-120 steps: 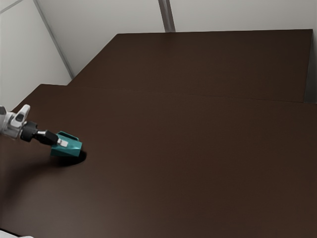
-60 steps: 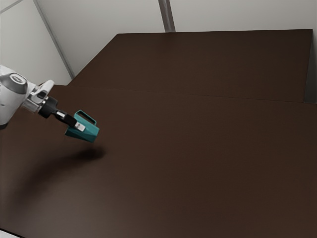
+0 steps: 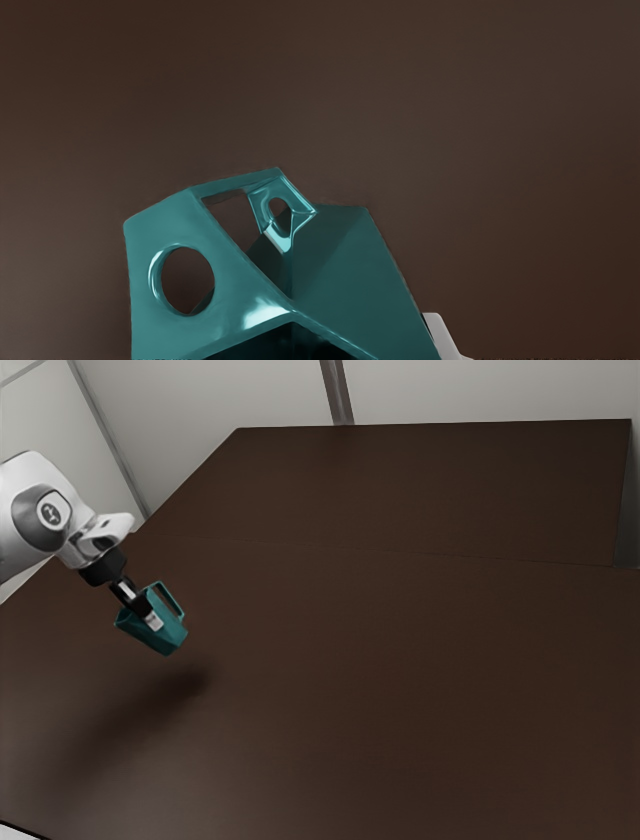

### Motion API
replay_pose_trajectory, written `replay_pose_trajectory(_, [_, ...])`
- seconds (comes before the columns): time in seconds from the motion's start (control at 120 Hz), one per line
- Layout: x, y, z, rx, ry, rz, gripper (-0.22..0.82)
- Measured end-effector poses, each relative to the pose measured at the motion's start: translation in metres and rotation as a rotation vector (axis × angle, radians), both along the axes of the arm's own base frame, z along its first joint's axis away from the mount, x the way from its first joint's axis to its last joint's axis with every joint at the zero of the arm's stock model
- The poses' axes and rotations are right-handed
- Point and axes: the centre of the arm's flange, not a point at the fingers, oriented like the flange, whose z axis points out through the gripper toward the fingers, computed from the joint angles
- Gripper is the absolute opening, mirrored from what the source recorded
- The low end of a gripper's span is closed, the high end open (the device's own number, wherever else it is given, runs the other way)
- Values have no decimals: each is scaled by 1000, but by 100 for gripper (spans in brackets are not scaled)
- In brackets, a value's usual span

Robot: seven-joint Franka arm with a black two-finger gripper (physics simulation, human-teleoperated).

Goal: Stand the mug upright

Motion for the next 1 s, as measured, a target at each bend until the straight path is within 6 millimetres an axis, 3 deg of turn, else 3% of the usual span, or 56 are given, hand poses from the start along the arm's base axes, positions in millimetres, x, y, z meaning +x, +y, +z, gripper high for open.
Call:
replay_pose_trajectory(0.175, [-13,-24,5,81,5,11,-18])
replay_pose_trajectory(0.492, [-16,-77,0,223,17,20,-18])
replay_pose_trajectory(1.0, [-21,-121,-43,316,23,151,-18])
